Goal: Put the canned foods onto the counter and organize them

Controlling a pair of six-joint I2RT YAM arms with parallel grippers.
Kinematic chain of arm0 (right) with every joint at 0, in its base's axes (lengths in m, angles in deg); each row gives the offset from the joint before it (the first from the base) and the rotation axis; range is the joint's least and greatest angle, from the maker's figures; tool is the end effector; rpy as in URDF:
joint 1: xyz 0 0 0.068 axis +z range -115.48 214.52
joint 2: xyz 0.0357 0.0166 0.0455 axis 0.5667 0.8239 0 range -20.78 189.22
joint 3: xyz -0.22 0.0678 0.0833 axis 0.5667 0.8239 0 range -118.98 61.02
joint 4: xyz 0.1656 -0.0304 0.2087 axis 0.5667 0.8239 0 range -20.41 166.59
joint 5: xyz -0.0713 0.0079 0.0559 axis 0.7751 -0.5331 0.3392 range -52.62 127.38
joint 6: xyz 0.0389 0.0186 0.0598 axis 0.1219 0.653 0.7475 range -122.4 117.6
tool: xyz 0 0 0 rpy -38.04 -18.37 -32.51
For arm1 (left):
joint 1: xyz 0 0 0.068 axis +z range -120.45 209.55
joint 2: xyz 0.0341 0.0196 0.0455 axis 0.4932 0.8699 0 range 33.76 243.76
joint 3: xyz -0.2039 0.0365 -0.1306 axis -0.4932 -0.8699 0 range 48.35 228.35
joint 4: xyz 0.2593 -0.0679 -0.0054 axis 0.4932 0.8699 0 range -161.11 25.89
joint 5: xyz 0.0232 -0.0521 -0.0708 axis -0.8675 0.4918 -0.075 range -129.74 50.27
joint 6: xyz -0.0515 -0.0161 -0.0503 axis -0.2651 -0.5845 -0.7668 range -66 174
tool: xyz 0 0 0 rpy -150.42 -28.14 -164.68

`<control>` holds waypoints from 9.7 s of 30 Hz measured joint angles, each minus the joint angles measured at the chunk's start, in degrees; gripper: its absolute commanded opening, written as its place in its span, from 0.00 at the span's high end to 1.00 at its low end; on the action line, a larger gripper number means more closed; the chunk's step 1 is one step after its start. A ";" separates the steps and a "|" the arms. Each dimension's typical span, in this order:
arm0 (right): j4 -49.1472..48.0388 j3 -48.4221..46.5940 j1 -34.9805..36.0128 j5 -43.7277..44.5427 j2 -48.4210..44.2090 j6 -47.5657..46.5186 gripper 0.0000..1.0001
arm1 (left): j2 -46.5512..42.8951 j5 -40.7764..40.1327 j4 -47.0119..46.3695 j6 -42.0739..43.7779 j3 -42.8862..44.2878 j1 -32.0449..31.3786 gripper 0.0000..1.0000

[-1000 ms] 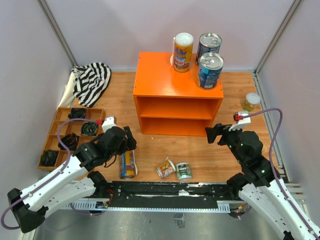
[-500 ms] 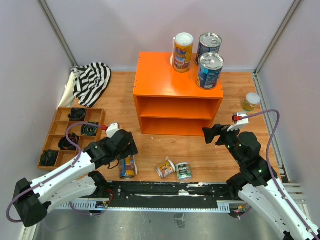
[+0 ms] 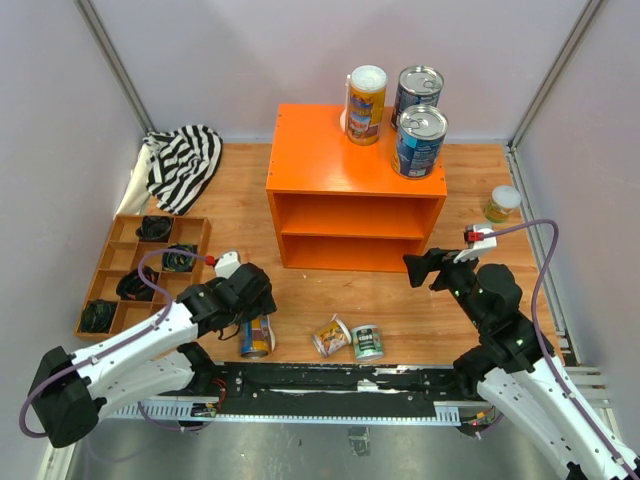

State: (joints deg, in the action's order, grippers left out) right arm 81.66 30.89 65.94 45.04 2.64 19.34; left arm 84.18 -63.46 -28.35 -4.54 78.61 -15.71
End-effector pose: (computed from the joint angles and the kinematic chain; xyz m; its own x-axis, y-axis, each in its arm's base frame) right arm 0.1598 0.0880 0.2833 -0.2233 0.2936 -0.9295 -0.3452 0.8679 0.3571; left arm 0.1491 -0.1153 0.1479 -0.7718 -0.3306 -0.5431 -0.2625 0.9437 -0.2013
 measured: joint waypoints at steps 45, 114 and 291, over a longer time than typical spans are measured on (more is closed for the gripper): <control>-1.53 0.96 0.00 -0.87 2.73 1.11 0.15 | -13.03 -0.09 -20.52 10.67 -8.66 -0.22 0.60; 2.86 0.96 0.00 -0.57 0.42 1.01 0.15 | -2.75 -31.47 -62.25 36.63 -18.93 -36.28 0.28; 1.27 2.99 0.00 2.60 6.03 1.20 0.15 | 32.87 25.22 -65.26 58.55 53.40 0.55 0.04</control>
State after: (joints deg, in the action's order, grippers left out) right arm 82.93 33.88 65.94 47.64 8.68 20.54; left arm 117.05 -38.24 -93.62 54.01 132.01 -15.16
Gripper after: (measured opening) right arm 0.846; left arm 0.956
